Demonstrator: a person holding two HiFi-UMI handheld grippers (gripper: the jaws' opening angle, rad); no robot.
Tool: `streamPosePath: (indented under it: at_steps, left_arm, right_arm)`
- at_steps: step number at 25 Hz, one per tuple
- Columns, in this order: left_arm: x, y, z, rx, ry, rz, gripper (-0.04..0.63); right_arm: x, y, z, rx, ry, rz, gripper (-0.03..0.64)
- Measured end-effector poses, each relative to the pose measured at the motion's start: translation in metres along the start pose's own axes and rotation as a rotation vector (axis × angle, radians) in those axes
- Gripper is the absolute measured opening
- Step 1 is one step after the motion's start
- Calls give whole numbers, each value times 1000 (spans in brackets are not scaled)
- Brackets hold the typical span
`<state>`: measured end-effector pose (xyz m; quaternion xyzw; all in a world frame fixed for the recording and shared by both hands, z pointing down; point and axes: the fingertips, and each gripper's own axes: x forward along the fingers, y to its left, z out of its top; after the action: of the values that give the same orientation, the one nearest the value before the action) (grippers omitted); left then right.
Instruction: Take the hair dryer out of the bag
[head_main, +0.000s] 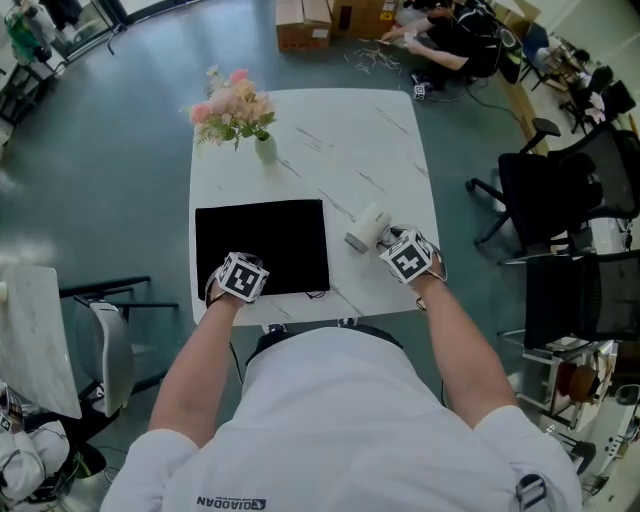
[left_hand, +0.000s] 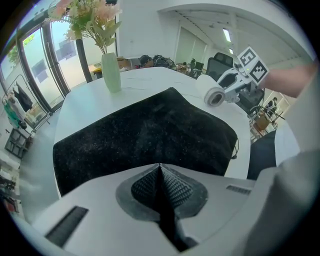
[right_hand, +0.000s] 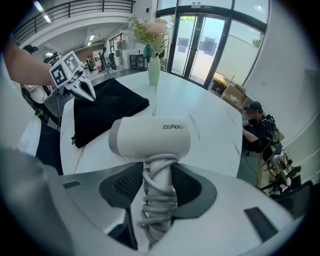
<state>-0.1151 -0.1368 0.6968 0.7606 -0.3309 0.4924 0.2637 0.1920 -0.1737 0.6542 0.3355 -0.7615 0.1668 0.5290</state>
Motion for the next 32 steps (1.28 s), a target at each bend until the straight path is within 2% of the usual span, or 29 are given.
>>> streamPosePath:
  at_steps: [11, 19, 25, 29, 32]
  left_arm:
    - [-5, 2, 6, 10, -12, 31, 17]
    - [0, -1, 1, -2, -22, 7, 18]
    - [-7, 4, 8, 15, -42, 18, 18]
    - [-8, 4, 3, -20, -52, -25, 18]
    - [-11, 0, 10, 5, -115, -59, 18]
  right_arm:
    - [3, -1, -8, 27, -11, 16, 198]
    - [8, -1, -12, 8, 1, 0, 204]
    - [8, 0, -10, -45, 26, -43, 209]
    - [2, -2, -9, -84, 33, -121, 246]
    - [-8, 0, -7, -58, 12, -153, 249]
